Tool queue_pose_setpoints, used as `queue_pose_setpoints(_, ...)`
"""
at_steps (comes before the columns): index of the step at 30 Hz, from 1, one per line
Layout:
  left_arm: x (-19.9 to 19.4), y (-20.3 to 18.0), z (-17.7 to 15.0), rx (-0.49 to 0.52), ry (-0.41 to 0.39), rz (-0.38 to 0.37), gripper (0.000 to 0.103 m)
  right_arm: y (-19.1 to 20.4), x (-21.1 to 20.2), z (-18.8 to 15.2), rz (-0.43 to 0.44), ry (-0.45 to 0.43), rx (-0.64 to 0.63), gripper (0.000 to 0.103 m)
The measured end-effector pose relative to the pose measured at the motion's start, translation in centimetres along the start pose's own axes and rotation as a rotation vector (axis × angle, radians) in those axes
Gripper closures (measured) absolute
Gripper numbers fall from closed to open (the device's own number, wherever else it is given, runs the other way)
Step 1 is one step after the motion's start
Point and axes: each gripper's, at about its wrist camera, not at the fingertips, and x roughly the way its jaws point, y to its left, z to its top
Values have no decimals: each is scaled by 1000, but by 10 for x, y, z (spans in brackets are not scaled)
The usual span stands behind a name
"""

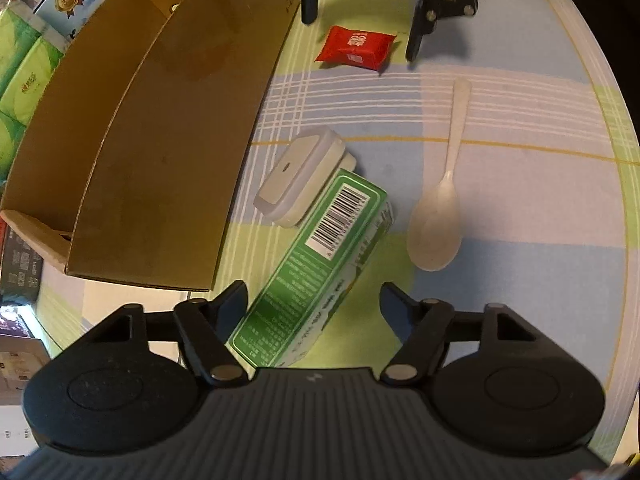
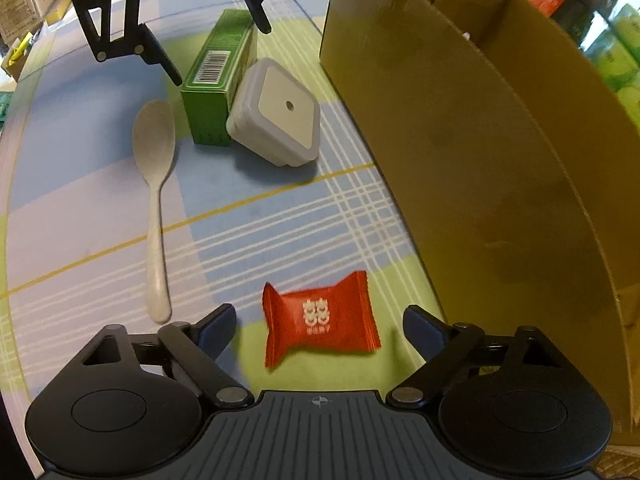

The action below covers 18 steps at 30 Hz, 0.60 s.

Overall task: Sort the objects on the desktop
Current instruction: 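Grasp the green box with the left gripper while the right grasps the red candy packet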

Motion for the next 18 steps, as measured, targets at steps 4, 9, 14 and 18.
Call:
queue_pose_setpoints(4,4,6,2,-24,-16,-21,38,-6,10,6,42,55,11,26)
queue_pose_setpoints(9,11,6,4,-27,-6,-47,43,-16,9,8,98,50,86,49)
queue_pose_setpoints(14,11,6,5,-78,6,-58,62,-16,5,2,103,45,162,58)
queue_pose_setpoints(18,7,-5,1,-131,32,-53,73,-6,-4,-7,72,32,245,61)
